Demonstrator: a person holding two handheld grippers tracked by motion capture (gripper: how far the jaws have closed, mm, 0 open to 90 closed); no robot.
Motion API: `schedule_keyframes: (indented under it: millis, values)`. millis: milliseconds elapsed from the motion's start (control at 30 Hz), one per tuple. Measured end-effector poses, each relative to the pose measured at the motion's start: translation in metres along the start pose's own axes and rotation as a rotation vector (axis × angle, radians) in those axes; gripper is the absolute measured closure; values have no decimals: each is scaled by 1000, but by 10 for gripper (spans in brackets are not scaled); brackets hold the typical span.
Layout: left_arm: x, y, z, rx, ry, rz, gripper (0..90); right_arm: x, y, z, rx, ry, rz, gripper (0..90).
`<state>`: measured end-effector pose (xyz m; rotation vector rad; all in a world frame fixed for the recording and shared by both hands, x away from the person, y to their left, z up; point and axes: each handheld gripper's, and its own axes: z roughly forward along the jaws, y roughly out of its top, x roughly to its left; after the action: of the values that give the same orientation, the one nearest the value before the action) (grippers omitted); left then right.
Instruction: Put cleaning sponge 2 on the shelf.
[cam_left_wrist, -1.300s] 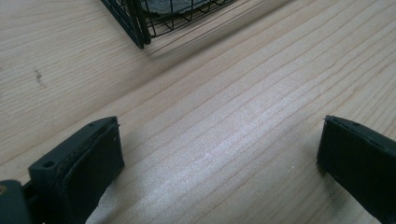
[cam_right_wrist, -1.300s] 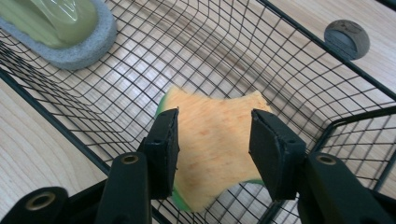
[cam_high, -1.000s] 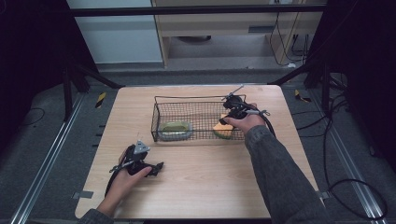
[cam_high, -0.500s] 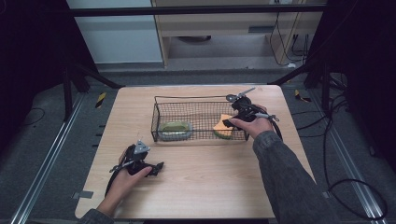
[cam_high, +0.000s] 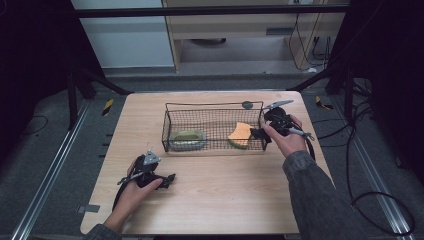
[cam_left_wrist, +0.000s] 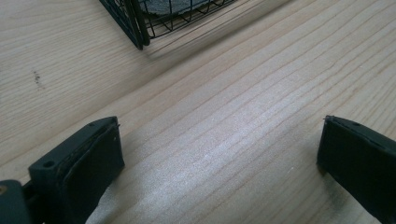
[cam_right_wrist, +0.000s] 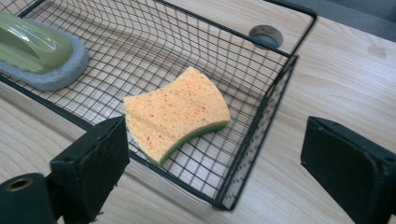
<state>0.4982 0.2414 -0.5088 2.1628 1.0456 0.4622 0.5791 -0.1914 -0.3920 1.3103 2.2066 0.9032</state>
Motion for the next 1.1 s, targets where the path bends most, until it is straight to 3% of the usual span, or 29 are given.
schedule_keyframes:
  millis: [233, 467, 1100]
  values:
    - [0, 0, 0, 0, 2, 3, 0, -6, -20, -17, -30, 23, 1, 103]
    - [0, 0, 0, 0, 2, 3, 0, -11, -42, -26, -67, -6, 0, 96]
    - [0, 0, 0, -1, 2, 2, 0, -28, -91, -41, -114, -31, 72, 100]
